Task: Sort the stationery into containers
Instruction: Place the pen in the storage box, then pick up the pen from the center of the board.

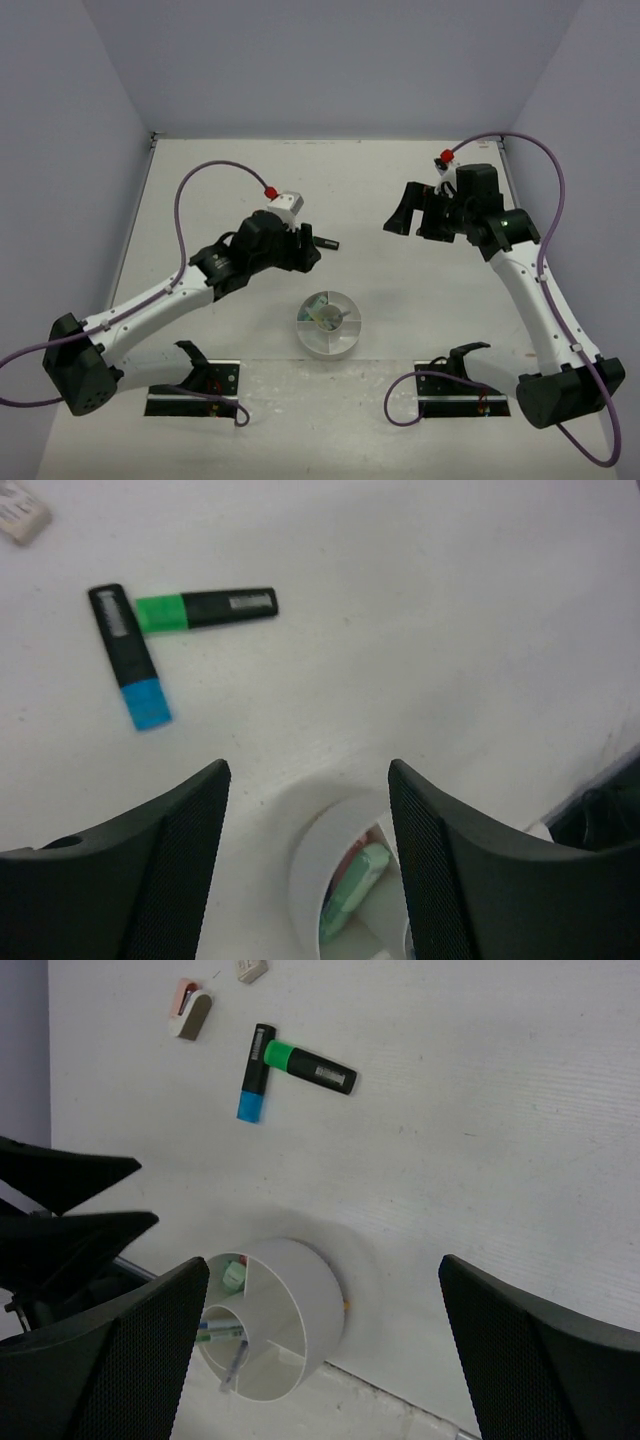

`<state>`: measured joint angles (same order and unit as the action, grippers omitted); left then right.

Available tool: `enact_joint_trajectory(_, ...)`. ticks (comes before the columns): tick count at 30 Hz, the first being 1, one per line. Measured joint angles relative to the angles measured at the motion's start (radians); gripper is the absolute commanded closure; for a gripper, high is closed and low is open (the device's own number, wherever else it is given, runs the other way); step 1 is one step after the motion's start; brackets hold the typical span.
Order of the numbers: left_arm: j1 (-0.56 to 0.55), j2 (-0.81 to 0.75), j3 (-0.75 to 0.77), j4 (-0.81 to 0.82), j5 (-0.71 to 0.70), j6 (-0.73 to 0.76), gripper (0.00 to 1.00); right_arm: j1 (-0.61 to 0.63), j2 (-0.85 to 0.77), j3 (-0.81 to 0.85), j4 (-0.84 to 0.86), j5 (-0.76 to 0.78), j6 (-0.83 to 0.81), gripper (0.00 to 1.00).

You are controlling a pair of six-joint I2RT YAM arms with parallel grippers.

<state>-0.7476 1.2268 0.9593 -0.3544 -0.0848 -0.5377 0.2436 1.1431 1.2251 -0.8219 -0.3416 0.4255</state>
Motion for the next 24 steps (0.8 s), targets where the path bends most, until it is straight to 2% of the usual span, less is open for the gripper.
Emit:
enact_joint_trajectory(5,0.118,0.313,0.184,-0.103,-0.059,-0.001,0.35,0.000,0.011,0.002,-0.001,0.000,0.000,0.01)
enact_joint_trajectory(10,0.133,0.560,0.264,-0.176,-0.068,0.014,0.41,0.000,0.011,0.002,-0.001,0.000,0.000,0.01)
enact_joint_trajectory(17,0.157,0.662,0.324,-0.208,-0.071,0.049,0.48,0.000,-0.008,-0.002,-0.007,0.000,-0.007,0.01)
enact_joint_trajectory(20,0.168,0.682,0.327,-0.208,-0.073,0.058,0.56,0.000,-0.015,-0.003,-0.015,0.000,-0.011,0.01)
enact_joint_trajectory(24,0.177,0.701,0.320,-0.200,-0.073,0.069,0.60,0.000,-0.017,-0.003,-0.027,0.000,-0.017,0.01)
